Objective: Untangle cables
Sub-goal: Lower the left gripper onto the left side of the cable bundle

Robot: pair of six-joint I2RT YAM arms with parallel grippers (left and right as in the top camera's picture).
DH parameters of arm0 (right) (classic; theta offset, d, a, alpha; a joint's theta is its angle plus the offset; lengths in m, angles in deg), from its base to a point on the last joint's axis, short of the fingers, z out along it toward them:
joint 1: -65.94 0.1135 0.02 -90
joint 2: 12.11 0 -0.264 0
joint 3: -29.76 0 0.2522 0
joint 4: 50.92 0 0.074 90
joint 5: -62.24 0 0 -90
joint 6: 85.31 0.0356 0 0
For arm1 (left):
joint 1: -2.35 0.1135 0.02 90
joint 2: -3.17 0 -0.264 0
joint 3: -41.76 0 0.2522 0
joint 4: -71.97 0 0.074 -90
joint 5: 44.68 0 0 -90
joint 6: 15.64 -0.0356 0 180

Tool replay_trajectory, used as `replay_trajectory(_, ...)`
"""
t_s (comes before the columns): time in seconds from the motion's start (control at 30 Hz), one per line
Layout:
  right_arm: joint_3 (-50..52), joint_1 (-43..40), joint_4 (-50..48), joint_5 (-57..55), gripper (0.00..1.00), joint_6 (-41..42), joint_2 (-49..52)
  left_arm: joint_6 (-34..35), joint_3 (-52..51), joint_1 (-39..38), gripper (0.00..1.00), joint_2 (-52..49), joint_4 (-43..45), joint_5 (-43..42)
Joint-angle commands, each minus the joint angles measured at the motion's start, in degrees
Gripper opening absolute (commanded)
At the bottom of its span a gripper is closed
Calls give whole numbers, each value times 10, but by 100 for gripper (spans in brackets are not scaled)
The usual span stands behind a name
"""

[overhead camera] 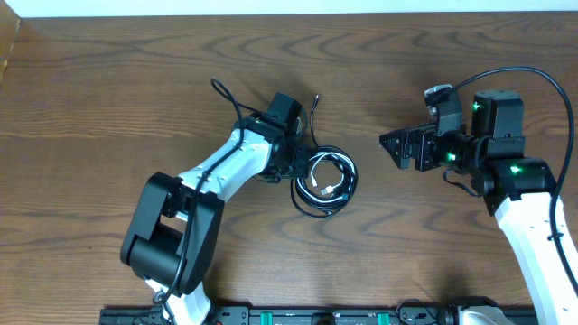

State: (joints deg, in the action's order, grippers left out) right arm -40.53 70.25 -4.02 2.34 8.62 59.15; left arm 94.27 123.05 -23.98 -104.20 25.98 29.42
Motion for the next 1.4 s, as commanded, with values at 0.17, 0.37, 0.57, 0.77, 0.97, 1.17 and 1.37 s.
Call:
replay_trajectory(0.17, -10, 3, -2, -2, 88, 5, 0, 10, 10, -3, 47, -8, 5, 42)
replay_trajectory(0.37, -10, 3, -2, -2, 88, 5, 0, 10, 10, -7, 47, -30, 17, 45)
replay_trajectory(0.57, -10, 3, -2, -2, 89, 5, 0, 15, 10, -8, 47, -40, 31, 45)
replay_trajectory(0.77, -10, 3, -2, -2, 88, 5, 0, 14, 10, -13, 31, -40, 32, 49)
replay_trajectory(0.97, -10, 3, -1, -2, 87, 6, 0, 14, 10, -14, 19, -40, 32, 48)
replay_trajectory(1.17, -10, 3, -1, -2, 87, 6, 0, 14, 10, -14, 7, -21, 30, 46)
replay_trajectory(1.37, -10, 3, -2, -2, 87, 6, 0, 14, 17, -14, 7, 34, 23, 29)
